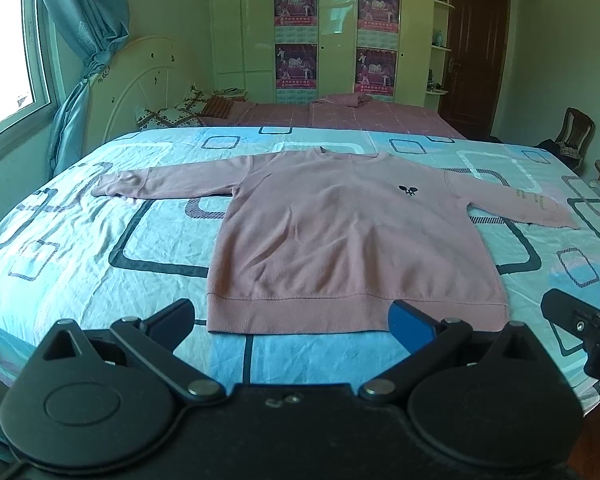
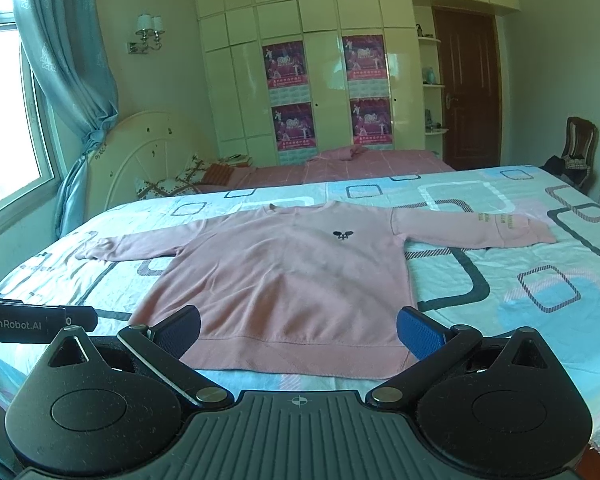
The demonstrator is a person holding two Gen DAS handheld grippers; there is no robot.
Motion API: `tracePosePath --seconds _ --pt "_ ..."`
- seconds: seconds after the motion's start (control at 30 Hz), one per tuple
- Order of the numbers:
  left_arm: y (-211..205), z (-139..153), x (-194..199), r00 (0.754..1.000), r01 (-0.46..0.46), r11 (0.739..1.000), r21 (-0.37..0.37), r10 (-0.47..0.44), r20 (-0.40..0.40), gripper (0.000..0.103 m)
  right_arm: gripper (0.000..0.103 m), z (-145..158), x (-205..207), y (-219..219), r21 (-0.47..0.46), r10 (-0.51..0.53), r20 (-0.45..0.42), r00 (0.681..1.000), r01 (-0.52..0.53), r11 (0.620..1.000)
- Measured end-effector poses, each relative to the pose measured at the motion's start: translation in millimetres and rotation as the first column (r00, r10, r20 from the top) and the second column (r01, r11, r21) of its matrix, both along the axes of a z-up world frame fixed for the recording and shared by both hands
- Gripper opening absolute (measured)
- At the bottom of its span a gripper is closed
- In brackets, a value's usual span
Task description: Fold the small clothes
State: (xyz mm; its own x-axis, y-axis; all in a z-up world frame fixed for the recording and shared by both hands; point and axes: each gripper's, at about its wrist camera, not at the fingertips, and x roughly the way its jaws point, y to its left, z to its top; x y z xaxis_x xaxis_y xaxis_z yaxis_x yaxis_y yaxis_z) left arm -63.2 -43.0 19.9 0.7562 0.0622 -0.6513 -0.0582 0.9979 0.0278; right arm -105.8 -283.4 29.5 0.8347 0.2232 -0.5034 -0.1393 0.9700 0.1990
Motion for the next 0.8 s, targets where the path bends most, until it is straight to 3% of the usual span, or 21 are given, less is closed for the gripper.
tracePosePath --seconds 0.8 --pt "7.0 -2.8 3.1 1.000 -0.005 1.000 -0.005 0.005 -0.008 0.102 0.103 -0.2 4.3 4.1 -0.004 0.001 -0.001 1.000 -0.001 1.000"
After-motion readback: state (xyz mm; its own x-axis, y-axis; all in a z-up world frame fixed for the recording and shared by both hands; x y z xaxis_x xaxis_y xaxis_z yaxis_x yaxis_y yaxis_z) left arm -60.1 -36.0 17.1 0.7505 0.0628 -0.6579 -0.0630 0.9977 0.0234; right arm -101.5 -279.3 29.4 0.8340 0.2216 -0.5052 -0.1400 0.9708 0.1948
